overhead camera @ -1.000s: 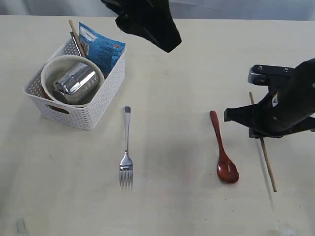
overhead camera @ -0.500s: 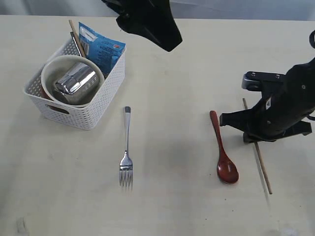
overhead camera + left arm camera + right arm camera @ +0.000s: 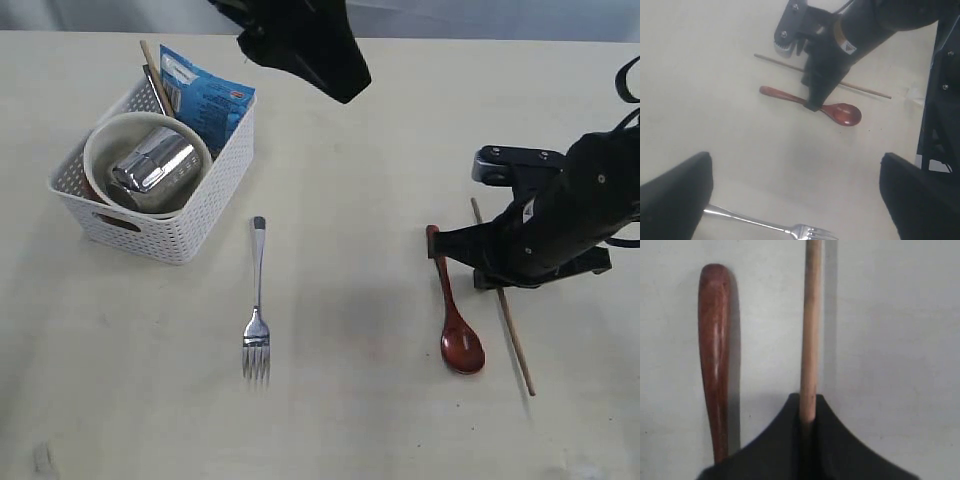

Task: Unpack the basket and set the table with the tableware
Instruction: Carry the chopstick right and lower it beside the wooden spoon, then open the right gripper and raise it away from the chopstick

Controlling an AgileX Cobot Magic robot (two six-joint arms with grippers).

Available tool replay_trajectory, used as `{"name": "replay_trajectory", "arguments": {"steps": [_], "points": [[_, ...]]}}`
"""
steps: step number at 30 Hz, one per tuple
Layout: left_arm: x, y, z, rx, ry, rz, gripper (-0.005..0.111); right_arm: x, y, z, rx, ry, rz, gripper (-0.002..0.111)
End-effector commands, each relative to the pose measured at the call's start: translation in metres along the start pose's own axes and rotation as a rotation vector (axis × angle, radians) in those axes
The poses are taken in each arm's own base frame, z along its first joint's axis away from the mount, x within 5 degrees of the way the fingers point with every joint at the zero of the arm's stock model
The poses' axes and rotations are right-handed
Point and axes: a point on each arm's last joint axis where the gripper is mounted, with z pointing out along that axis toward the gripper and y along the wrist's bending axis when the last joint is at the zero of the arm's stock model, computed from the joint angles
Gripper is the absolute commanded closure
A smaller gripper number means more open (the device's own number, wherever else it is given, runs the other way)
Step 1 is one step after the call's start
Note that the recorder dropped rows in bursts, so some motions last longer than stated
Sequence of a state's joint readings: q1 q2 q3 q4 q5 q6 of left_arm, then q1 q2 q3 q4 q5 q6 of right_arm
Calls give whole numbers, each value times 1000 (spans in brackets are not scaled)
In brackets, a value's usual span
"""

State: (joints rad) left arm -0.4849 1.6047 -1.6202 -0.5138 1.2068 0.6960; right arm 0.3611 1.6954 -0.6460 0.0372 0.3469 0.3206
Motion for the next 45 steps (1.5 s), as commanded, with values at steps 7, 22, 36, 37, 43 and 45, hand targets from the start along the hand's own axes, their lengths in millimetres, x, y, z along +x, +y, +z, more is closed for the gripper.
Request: {"name": "replay_trajectory", "arguments": {"steps": [7, 22, 36, 37, 43, 45], "points": [[-2, -4, -5, 10, -15, -13, 23, 0, 0, 2, 0, -9, -1, 108], [-1, -4, -5, 15, -8, -13, 23, -4, 1, -3, -3, -27, 0, 60], [15, 17, -8, -223, 170, 9, 23, -52, 15, -93, -44, -390, -145, 60], [17, 20, -9, -256, 193, 5, 23, -56, 16, -98, -57, -435, -152, 60], [27, 46, -20, -512, 232, -129, 23, -80, 26, -117, -120, -646, -191, 60], [29, 60, -27, -563, 147, -243, 23, -86, 22, -121, -128, -703, -187, 60]]}}
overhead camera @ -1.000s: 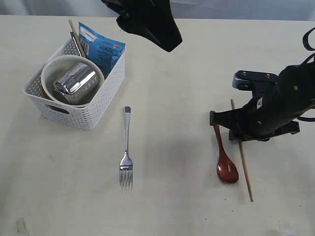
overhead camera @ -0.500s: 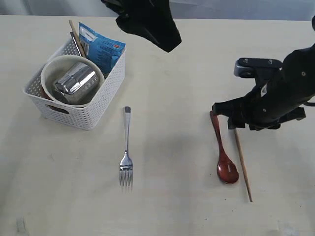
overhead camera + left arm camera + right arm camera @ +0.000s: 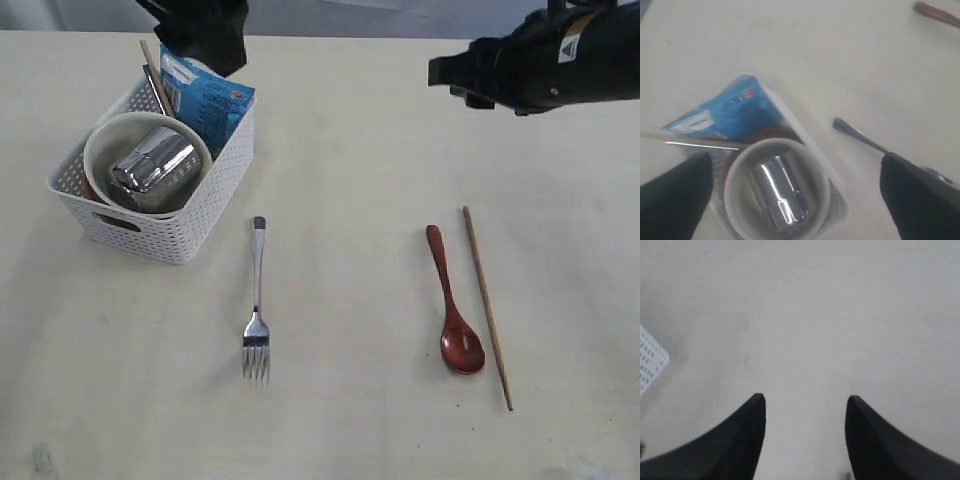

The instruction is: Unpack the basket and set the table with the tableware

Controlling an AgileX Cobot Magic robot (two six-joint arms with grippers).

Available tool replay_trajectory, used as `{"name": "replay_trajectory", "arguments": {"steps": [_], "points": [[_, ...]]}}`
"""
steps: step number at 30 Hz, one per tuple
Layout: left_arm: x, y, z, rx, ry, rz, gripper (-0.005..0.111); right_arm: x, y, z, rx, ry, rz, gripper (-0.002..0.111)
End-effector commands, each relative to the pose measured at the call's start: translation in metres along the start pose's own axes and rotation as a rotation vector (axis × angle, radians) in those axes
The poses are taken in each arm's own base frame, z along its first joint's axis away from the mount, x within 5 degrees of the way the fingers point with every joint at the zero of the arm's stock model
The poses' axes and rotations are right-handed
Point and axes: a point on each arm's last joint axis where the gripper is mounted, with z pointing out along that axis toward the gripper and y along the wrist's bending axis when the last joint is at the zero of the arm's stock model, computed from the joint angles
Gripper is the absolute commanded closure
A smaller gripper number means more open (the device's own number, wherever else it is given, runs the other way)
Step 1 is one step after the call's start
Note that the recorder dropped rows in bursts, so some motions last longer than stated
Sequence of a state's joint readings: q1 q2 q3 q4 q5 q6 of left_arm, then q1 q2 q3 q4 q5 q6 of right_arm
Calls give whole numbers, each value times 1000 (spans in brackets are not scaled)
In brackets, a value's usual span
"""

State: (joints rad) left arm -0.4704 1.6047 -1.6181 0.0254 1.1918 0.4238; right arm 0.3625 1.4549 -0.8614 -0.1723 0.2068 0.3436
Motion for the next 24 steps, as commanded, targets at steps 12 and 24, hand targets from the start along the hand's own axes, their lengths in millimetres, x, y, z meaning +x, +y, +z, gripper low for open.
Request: {"name": "replay_trajectory", "arguments": {"steps": [12, 24], "points": [[46, 102, 69, -223, -283, -854, 23, -26, -52, 4, 87, -220, 1, 60], [66, 131, 152, -248, -379, -1039, 34, -30, -51, 11, 63, -290, -15, 60]]}}
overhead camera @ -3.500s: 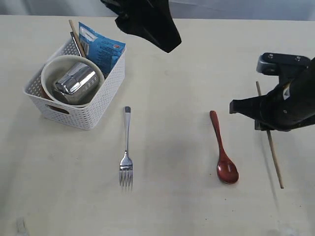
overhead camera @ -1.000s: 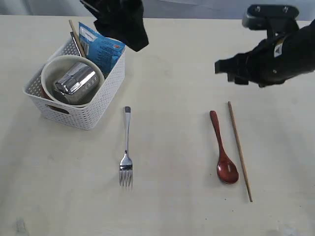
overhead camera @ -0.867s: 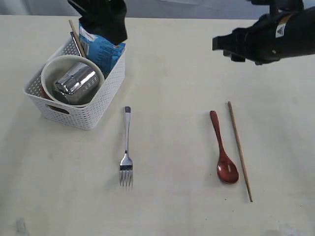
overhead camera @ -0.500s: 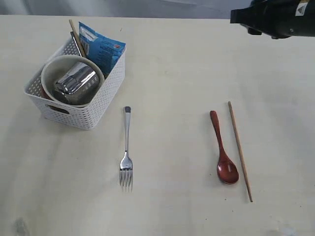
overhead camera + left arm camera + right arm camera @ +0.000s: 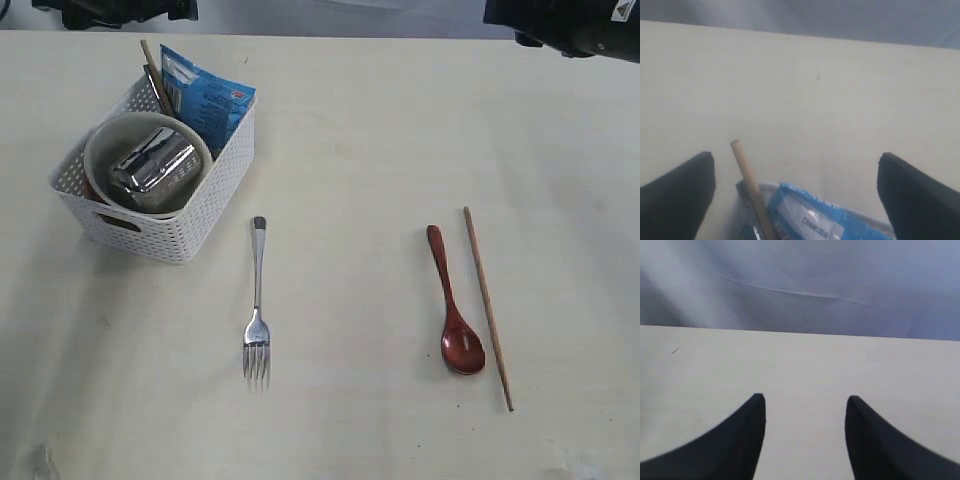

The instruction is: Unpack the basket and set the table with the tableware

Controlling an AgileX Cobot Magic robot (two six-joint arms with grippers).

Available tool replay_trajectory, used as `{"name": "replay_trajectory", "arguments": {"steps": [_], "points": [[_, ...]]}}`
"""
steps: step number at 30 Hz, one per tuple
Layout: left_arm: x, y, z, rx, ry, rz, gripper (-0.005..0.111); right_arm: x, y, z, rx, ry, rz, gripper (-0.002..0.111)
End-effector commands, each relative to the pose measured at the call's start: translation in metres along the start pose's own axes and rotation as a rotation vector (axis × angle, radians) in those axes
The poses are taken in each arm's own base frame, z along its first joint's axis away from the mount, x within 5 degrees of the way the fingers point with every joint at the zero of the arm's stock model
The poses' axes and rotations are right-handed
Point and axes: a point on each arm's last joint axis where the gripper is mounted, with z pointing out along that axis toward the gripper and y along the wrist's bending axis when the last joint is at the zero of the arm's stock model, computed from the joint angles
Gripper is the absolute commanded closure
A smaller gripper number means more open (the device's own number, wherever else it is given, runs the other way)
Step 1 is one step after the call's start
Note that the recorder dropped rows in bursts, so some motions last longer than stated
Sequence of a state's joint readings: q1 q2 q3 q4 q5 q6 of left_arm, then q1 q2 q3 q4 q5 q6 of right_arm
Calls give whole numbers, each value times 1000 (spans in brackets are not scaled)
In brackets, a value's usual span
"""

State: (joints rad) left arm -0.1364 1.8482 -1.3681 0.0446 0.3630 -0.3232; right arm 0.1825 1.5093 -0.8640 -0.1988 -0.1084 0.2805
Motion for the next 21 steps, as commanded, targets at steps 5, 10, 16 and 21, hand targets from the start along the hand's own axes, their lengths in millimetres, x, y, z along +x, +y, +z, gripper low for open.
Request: {"name": "replay_trajectory", "arguments": {"steps": [5, 10, 16, 21], "points": [[-4, 32, 22, -37, -70, -92, 47, -5, -1, 1, -4, -33, -24, 60], [1, 41, 31, -55, -50, -105, 47, -6, -1, 1, -9, -51, -24, 60], [10, 43, 48, -57, -31, -104, 47, -6, 0, 1, -10, -54, -24, 60], [14, 44, 54, -60, -18, -104, 47, -6, 0, 1, -10, -54, -24, 60]]}}
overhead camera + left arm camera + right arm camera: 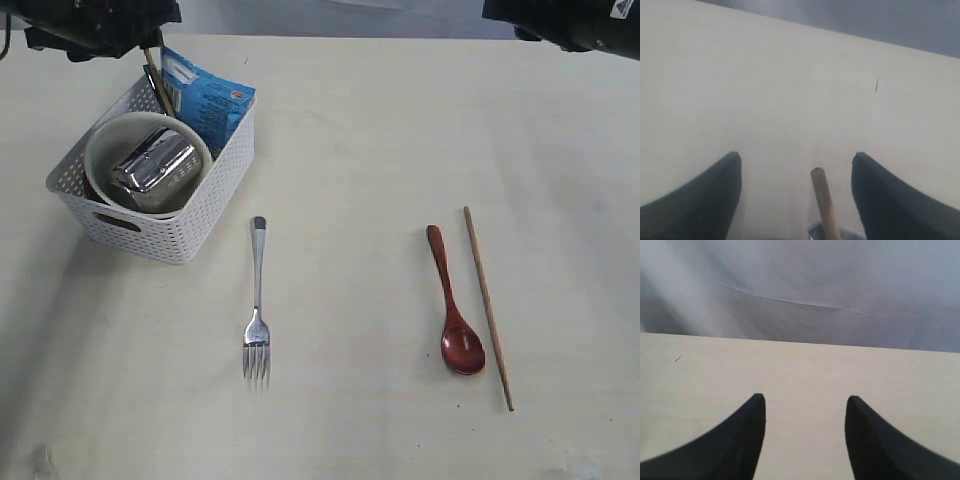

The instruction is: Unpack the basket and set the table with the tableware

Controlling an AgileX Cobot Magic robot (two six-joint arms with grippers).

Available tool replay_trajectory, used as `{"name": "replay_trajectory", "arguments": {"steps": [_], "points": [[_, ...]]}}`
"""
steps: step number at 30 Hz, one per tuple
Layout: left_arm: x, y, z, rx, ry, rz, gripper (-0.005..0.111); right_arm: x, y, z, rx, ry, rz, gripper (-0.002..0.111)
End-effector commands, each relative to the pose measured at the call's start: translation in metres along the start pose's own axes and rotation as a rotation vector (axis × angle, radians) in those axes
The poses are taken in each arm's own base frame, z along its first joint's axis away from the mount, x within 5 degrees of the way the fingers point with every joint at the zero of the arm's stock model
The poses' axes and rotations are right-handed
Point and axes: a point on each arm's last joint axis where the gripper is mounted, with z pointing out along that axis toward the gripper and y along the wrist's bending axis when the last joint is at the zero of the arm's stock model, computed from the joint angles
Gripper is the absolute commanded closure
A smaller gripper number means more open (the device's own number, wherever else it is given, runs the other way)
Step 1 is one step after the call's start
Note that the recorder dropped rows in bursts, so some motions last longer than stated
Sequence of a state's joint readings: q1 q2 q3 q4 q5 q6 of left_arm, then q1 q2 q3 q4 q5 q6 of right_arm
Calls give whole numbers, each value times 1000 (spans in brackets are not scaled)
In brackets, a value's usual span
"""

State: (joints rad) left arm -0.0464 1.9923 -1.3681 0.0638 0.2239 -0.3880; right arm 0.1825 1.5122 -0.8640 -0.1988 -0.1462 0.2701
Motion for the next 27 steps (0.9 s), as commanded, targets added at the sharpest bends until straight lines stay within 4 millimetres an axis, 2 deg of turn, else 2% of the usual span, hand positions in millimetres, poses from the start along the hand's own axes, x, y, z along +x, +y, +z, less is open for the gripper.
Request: {"name": "replay_trajectory", "arguments": {"steps": [1, 14, 17, 27], "points": [[2, 0, 2, 2, -4, 2, 47, -4, -1, 0, 0, -20, -14, 60], [7, 1, 12, 1, 4, 2, 47, -3, -1, 0, 1, -16, -14, 60], [7, 1, 12, 3, -1, 2, 52, -3, -1, 0, 1, -16, -14, 60], [7, 1, 12, 4, -2, 2, 100, -3, -2, 0, 2, -14, -14, 60]]}}
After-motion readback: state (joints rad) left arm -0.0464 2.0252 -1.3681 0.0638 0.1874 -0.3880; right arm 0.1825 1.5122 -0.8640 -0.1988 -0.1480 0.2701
